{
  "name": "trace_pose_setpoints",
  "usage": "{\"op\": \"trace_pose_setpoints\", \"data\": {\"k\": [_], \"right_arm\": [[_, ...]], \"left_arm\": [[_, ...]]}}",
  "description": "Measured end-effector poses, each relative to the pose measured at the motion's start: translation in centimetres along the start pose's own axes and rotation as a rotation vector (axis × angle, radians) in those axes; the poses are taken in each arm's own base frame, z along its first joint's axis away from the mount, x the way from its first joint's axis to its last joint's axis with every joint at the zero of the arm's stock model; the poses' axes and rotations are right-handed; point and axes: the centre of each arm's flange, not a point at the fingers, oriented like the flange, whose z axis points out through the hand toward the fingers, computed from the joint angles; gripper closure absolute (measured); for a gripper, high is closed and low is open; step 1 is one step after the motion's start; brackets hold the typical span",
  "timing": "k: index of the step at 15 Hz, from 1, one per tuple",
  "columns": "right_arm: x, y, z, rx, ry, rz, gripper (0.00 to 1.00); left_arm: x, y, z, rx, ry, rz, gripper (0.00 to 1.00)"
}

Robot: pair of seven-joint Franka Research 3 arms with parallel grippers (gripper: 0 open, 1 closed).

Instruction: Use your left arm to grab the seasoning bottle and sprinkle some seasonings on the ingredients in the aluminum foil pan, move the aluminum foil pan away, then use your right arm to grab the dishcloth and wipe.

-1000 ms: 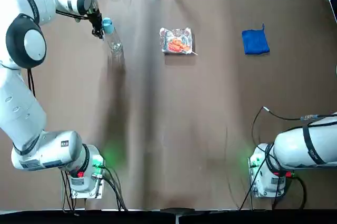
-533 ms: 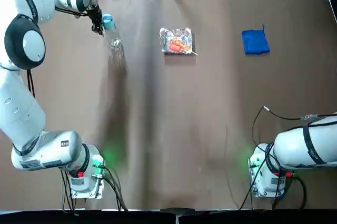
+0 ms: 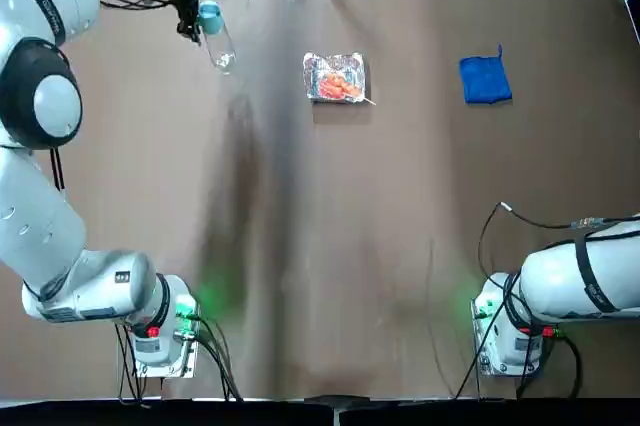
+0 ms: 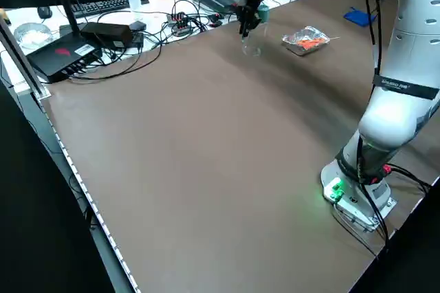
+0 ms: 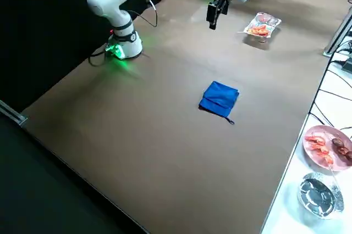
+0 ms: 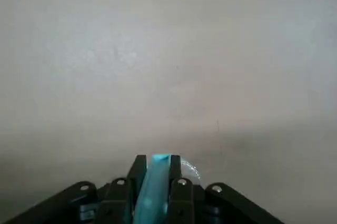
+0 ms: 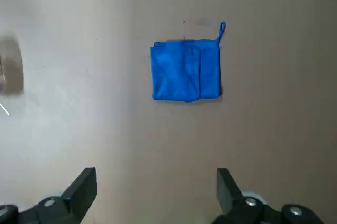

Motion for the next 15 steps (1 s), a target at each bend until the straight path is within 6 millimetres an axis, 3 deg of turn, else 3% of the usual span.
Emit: {"op": "trace_pose_setpoints", "data": {"k": [4,9,13,15], "right_arm": [[0.0,0.0,0.0,0.0,-0.001,0.0,0.0],[0.0,0.0,0.0,0.0,-0.002,-0.001,0.0],[0.0,-0.4,0.0,0.0,-0.002,-0.006,0.0],[0.0,-0.3,0.0,0.0,-0.003,-0.005,0.0]], "left_arm": [[-6.7,-0.1,-2.8,-0.022,0.124,0.027,0.77],[-16.7,-1.2,-4.2,-0.005,0.222,0.034,0.77],[-20.0,0.3,-5.3,-0.027,0.318,-0.01,0.77],[-22.0,0.2,-4.7,-0.047,0.375,-0.044,0.77]]}}
